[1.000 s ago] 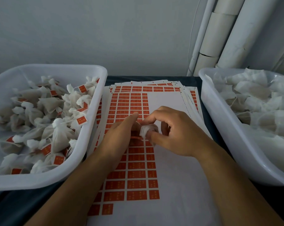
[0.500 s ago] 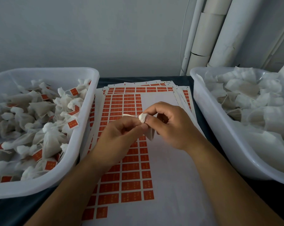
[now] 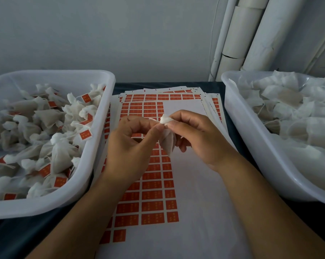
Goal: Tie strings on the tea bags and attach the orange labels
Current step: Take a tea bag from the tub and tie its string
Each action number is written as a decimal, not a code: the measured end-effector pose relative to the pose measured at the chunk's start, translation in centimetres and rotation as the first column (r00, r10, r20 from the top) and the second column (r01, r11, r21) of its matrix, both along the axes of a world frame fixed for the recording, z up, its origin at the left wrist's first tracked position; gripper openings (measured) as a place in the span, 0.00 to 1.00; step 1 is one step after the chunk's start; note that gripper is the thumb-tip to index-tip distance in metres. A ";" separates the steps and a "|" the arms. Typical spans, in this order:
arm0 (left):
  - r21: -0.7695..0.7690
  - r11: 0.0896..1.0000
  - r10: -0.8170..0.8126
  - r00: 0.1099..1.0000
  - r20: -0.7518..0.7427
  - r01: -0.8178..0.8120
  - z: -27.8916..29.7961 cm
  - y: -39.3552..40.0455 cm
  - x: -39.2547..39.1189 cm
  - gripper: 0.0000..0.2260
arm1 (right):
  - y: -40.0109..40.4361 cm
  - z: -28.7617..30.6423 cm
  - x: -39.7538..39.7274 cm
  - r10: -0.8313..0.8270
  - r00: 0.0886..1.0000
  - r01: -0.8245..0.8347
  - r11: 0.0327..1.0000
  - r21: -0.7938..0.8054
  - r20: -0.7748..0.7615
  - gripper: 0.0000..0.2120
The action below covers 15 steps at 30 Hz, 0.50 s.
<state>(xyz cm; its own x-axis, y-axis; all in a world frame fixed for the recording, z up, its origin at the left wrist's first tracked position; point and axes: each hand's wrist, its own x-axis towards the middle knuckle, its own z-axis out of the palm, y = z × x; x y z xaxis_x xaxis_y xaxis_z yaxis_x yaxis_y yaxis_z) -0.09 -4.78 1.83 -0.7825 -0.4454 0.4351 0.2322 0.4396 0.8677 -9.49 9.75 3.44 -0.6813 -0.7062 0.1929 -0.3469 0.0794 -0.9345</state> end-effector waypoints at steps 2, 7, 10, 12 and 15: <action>0.013 1.000 0.028 1.000 0.009 -0.028 0.0 0.1 0.0 0.07 | -0.1 0.0 0.1 0.029 0.993 -0.025 0.999 -0.035 0.118 0.12; 0.012 0.998 0.066 0.997 0.032 -0.066 0.0 0.5 0.0 0.05 | 0.0 -0.2 0.3 0.144 0.897 -0.063 0.977 -0.201 0.418 0.12; -0.031 0.995 0.099 0.995 0.012 -0.099 0.0 0.8 0.2 0.05 | 0.0 -0.5 0.3 0.185 0.810 -0.033 0.962 -0.272 0.556 0.10; -0.087 0.989 0.124 0.992 -0.003 -0.123 0.0 1.0 0.3 0.04 | -0.1 -0.6 0.3 0.185 0.775 -0.011 0.960 -0.279 0.605 0.10; -0.148 0.976 0.159 0.987 -0.020 -0.160 -0.1 1.0 0.3 0.04 | -0.1 -0.5 0.4 0.162 0.780 -0.007 0.968 -0.249 0.605 0.09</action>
